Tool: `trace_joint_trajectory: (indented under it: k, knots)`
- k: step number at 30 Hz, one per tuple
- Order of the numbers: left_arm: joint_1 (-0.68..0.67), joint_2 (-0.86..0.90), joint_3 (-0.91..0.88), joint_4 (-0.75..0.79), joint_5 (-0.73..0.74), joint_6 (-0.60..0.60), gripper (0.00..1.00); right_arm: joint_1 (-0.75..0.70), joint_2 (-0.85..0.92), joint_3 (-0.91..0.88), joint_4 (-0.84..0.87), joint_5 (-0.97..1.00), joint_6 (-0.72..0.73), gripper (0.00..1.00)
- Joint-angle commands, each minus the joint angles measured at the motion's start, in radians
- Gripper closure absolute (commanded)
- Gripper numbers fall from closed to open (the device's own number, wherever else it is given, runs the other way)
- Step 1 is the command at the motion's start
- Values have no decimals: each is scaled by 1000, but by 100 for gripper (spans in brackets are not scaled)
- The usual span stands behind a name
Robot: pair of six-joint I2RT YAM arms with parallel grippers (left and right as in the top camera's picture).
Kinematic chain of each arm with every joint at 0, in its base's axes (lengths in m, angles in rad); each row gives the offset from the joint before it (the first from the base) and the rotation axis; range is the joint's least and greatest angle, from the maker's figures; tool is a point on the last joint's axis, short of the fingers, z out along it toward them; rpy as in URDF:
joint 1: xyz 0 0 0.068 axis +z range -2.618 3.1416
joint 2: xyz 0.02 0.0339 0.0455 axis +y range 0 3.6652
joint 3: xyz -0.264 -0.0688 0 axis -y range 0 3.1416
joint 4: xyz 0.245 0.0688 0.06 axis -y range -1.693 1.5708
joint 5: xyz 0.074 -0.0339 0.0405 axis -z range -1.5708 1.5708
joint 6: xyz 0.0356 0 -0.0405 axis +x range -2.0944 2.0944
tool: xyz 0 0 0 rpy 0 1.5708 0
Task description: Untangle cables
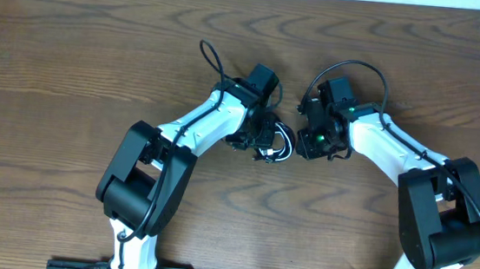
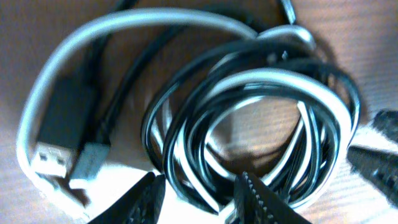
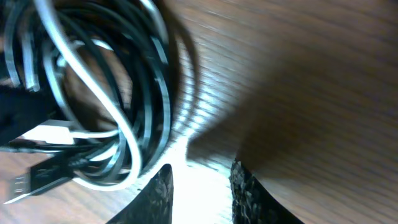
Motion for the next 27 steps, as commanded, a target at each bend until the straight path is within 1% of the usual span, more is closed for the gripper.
trace_joint_trajectory:
  k: [1,7,12,15,18,21,27]
  knots:
    - [2,18,-6,-25,37,-42,58,10,-25,8,0,50,2,72]
    - [20,13,48,-95,33,-30,58,9,-25,8,8,71,2,69]
    - [36,13,74,-72,27,-31,58,3,-25,8,19,96,3,66]
    - [36,13,80,-76,-32,-31,58,-4,-25,8,18,109,4,66]
    - [36,13,125,-134,-109,-31,57,-16,-25,8,18,172,65,63]
    - [36,13,187,-193,-128,-31,57,-35,-25,8,24,189,95,62]
    - [0,14,224,-178,-125,-40,58,-83,-25,8,32,212,132,60]
